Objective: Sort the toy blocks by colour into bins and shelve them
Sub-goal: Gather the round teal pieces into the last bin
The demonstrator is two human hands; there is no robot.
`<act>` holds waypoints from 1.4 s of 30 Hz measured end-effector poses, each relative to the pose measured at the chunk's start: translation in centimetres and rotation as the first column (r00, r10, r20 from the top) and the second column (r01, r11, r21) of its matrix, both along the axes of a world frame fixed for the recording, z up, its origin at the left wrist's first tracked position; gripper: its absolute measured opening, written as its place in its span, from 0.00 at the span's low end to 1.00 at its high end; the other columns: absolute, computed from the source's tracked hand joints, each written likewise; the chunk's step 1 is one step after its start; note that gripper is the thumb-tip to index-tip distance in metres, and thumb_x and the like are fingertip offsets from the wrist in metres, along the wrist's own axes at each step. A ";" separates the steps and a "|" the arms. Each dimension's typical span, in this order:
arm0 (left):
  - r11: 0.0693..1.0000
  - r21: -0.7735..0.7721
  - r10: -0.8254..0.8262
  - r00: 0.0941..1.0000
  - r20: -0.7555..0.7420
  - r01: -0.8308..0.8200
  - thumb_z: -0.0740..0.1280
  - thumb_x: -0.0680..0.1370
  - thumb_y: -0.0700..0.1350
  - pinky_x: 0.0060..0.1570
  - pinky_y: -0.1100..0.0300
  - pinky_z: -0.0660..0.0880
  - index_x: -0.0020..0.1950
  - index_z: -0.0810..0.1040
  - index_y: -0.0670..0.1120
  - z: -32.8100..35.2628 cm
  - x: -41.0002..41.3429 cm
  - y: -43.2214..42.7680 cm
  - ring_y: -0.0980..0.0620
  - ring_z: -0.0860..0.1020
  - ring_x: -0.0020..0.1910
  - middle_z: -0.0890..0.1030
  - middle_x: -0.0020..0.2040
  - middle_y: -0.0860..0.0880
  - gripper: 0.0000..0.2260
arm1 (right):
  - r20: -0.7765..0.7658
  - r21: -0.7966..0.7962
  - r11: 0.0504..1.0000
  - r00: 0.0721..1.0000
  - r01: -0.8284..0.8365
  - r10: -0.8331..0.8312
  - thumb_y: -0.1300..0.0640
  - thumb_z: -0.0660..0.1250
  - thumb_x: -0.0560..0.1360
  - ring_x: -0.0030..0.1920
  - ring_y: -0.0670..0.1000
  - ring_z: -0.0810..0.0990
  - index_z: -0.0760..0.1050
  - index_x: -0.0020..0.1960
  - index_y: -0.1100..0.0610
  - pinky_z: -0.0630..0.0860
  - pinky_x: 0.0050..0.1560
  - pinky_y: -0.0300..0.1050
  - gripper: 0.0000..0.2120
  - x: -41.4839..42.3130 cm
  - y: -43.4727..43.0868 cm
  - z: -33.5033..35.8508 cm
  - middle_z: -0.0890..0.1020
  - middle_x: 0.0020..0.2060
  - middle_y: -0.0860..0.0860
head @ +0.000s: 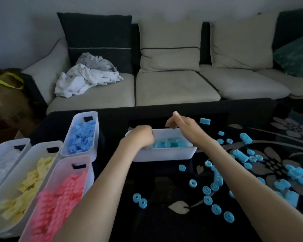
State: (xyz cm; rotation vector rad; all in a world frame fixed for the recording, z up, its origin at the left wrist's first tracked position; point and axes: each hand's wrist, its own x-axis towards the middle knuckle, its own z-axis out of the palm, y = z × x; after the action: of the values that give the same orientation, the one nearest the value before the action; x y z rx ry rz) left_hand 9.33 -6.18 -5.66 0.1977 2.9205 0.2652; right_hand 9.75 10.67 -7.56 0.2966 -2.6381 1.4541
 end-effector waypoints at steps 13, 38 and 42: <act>0.964 0.095 -0.233 0.962 -0.141 0.248 0.56 0.82 0.47 0.60 0.50 0.70 0.68 0.69 0.48 -0.6 -4.4 7.3 0.44 0.71 0.61 0.70 0.66 0.47 0.15 | 0.123 0.688 0.688 0.897 0.232 -0.425 0.54 0.57 0.80 0.73 0.61 0.55 0.49 0.77 0.48 0.58 0.69 0.59 0.29 -7.9 11.7 -5.2 0.54 0.75 0.56; 0.952 0.216 -0.124 0.917 -0.380 0.218 0.59 0.79 0.41 0.60 0.53 0.66 0.73 0.60 0.44 -1.0 5.2 9.1 0.45 0.68 0.64 0.70 0.66 0.44 0.22 | 0.021 0.539 0.828 0.980 0.154 -0.196 0.45 0.62 0.76 0.57 0.53 0.68 0.75 0.46 0.55 0.67 0.56 0.48 0.13 3.8 7.2 0.7 0.71 0.47 0.50; 0.958 0.217 -0.085 0.906 -0.415 0.190 0.62 0.77 0.39 0.60 0.55 0.66 0.72 0.62 0.45 -1.3 5.2 10.8 0.46 0.69 0.64 0.70 0.66 0.45 0.23 | -0.026 0.476 0.865 0.985 0.160 -0.168 0.50 0.62 0.77 0.51 0.54 0.71 0.70 0.36 0.55 0.70 0.54 0.49 0.13 4.2 6.0 0.0 0.72 0.41 0.50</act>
State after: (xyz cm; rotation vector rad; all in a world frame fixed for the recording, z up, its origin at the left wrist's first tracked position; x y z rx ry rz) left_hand 14.55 4.63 -6.96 0.5610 3.2448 0.6466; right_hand 13.90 16.65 -7.51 0.0923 -2.9177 0.7407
